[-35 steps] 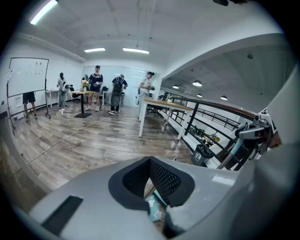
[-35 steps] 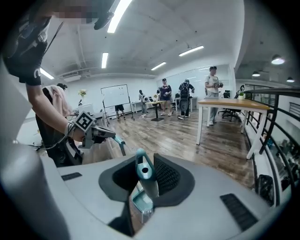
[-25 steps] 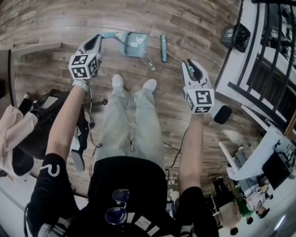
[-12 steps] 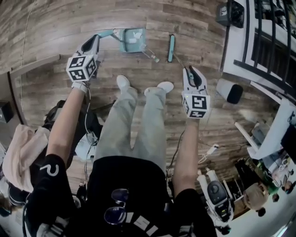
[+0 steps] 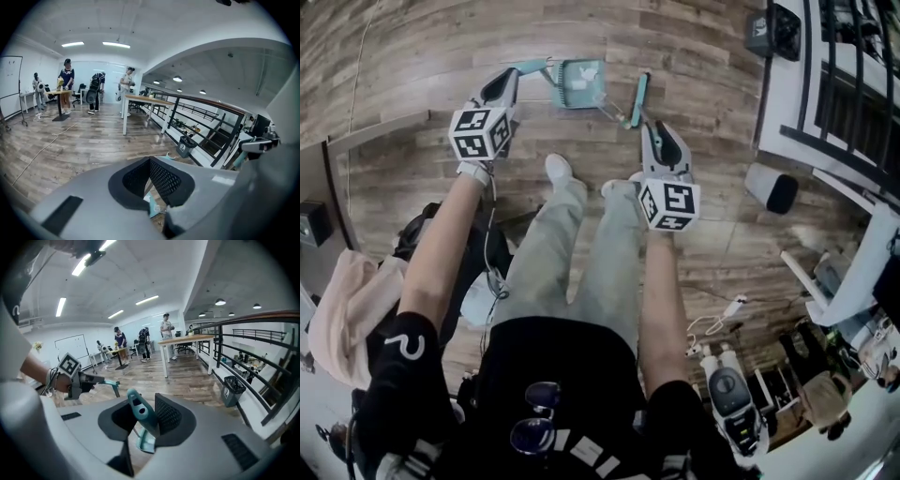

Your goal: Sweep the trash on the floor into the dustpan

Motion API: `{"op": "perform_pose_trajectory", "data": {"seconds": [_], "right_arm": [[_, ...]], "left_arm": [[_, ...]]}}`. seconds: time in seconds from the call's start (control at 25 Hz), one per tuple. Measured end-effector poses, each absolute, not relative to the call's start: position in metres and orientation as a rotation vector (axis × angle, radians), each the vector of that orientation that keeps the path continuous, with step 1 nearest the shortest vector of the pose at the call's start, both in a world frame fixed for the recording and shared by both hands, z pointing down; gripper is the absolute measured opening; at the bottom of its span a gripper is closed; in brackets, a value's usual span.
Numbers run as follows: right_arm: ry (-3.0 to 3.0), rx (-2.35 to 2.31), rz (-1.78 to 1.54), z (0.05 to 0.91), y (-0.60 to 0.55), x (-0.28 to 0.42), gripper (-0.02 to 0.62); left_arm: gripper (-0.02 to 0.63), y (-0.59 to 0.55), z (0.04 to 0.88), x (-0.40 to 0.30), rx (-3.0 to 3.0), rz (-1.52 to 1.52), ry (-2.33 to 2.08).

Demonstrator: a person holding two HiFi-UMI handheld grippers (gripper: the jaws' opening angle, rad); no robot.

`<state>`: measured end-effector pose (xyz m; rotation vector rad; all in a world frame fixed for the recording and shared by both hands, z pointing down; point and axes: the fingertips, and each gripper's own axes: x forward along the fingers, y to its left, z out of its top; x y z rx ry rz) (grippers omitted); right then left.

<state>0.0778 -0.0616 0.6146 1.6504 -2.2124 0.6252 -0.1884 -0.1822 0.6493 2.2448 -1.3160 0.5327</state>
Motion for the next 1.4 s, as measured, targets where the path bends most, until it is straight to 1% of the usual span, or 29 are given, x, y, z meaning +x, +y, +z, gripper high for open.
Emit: {"op": "perform_pose_trajectory", "data": {"seconds": [0.16,0.44,0.68,0.96,1.2,1.4], "right_arm": [[-2.293,1.750,0.674,0.596,-0.082,0.063,0.081],[-2.406,1.738,0.674,0.576,-0.109,0.042,0.074],[-2.309,1.764,0.566,0.575,-0.101,0.064,0.055],[-2.261,1.791,0.510,0.569,-0.077,0.096,0.052],[-2.290,1.688,0.424,0.554,-0.060,0.087,0.055],[-2.339,1.655,0.466,0.550,-0.050,0.089,0.056]], "left_arm": [[-0.002,-0.181,0.649,-0.191,2.259,0.521,-1.301],[-0.002,-0.182,0.650,-0.192,2.266,0.506,-1.284],[-0.002,-0.181,0.650,-0.194,2.285,0.524,-1.273],[-0.002,-0.181,0.652,-0.200,2.288,0.555,-1.284],[-0.002,-0.179,0.653,-0.198,2.283,0.567,-1.304],[-0.002,-0.177,0.654,-0.196,2.276,0.594,-1.317]]}}
